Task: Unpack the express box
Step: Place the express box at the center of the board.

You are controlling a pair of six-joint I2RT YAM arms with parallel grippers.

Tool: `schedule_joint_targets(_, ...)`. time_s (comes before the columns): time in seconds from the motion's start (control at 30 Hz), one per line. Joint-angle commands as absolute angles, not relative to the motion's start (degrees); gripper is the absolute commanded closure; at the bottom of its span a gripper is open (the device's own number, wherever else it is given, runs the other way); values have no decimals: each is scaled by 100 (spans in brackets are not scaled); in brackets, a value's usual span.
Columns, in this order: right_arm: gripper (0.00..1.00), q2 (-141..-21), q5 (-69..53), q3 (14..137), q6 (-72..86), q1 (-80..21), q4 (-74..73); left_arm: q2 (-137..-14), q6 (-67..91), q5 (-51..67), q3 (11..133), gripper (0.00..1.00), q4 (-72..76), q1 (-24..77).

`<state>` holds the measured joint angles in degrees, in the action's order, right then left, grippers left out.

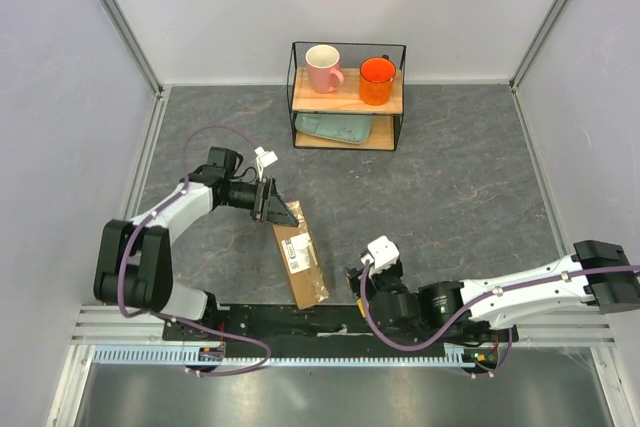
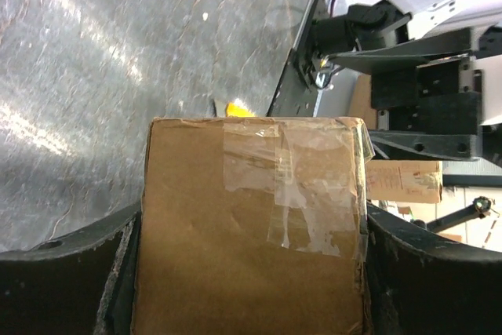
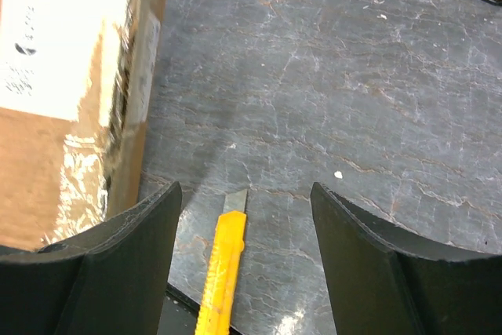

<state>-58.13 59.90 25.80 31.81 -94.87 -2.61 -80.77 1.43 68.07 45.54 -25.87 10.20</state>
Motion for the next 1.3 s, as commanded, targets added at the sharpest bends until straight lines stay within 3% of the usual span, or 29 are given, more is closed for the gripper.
schedule_joint_targets(0.0,25,-6037,6074,3032,3120,-9422,-132,-8726,-782,7181,4842,62,-3094,976)
schedule_joint_targets(0.2,25,-6512,5845,3322,3112,-9404,104,-9404,-1371,7014,5422,44,-3612,967)
schedule_joint_targets(0.23,24,-6643,5688,3348,3094,-9396,184,-9404,-1415,7101,5423,31,-3612,958)
schedule_joint_targets(0.3,23,-6802,5485,3445,2997,-9343,482,-9343,-1433,7163,5362,17,-3586,958)
schedule_joint_targets(0.47,11,-7356,4591,3761,2857,-9062,1053,-9062,-1415,7146,5186,10,-3401,906)
schedule_joint_targets(0.53,4,-7470,4308,3814,2813,-8948,1195,-8904,-1424,7137,5150,1,-3349,862)
schedule_joint_targets(0.7,2,-7742,3526,4042,2742,-8561,1389,-8763,-1591,6690,5352,1,-3551,809)
schedule_joint_targets(0.93,2,-8691,3463,4850,2479,-8499,1099,-8254,-1284,5731,5046,1,-2945,765)
schedule_joint_targets(1.1,2,-9482,3445,5317,2426,-8508,765,-7866,-1081,5704,4781,1,-2689,747)
schedule_joint_targets(1.27,2,-9554,3718,5396,2505,-8499,598,-7752,-1108,5757,4755,1,-2751,712)
